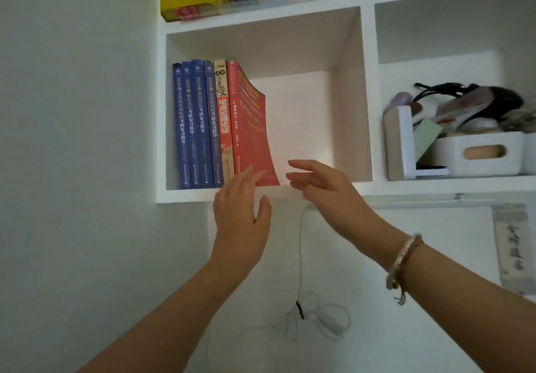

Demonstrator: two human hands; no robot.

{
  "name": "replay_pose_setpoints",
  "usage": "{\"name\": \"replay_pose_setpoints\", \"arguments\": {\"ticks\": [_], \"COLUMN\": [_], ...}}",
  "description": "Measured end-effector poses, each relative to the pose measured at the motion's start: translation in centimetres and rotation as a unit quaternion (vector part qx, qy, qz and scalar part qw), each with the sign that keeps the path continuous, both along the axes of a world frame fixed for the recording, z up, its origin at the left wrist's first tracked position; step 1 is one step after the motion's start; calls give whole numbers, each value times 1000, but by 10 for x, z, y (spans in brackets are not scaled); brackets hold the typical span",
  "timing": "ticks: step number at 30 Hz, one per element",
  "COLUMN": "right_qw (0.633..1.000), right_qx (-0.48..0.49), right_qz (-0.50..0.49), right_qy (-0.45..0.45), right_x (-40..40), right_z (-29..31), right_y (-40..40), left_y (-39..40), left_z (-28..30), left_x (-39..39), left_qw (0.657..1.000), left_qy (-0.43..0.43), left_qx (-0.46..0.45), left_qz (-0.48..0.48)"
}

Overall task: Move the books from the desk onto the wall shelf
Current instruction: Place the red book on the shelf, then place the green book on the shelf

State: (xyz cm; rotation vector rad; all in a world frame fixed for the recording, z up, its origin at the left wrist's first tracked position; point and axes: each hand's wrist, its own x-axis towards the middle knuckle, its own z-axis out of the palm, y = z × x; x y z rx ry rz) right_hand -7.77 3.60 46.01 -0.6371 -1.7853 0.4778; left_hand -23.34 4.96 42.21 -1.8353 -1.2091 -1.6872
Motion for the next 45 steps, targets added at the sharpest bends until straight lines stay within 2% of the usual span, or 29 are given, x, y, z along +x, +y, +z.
{"name": "replay_pose_setpoints", "arguments": {"ticks": [6, 10, 16, 19, 21, 25, 28, 31, 36, 39, 40, 43, 45], "right_qw": [990, 967, 909, 862, 816, 707, 657, 651, 608, 584, 591, 651, 666], "right_qx": [-138, -244, -385, -467, -531, -659, -700, -704, -724, -741, -739, -699, -694], "right_qz": [-22, -75, -156, -198, -229, -256, -274, -255, -222, -222, -216, -221, -190], "right_qy": [-16, -29, -29, -17, 5, 34, 52, 124, 237, 245, 240, 198, 196], "right_x": [55, 100, 168, 194, 208, 226, 231, 234, 234, 236, 234, 223, 214], "right_z": [-123, -211, -327, -379, -409, -462, -478, -487, -488, -490, -491, -489, -479], "right_y": [-34, -49, -63, -67, -70, -78, -82, -84, -77, -72, -70, -58, -53], "left_y": [-39, -55, -58, -58, -59, -60, -65, -68, -68, -64, -63, -59, -55], "left_z": [-115, -198, -318, -367, -395, -439, -452, -463, -471, -472, -472, -466, -459], "left_x": [36, 66, 106, 126, 138, 163, 179, 184, 180, 175, 174, 172, 176], "left_qw": [980, 957, 904, 872, 836, 755, 701, 659, 642, 629, 622, 599, 590], "left_qy": [-41, -29, -12, 7, 17, 96, 130, 133, 133, 104, 91, 38, 18], "left_qx": [-119, -208, -358, -434, -498, -604, -649, -684, -709, -723, -730, -748, -749], "left_qz": [-155, -201, -233, -225, -230, -238, -265, -283, -259, -265, -267, -284, -301]}}
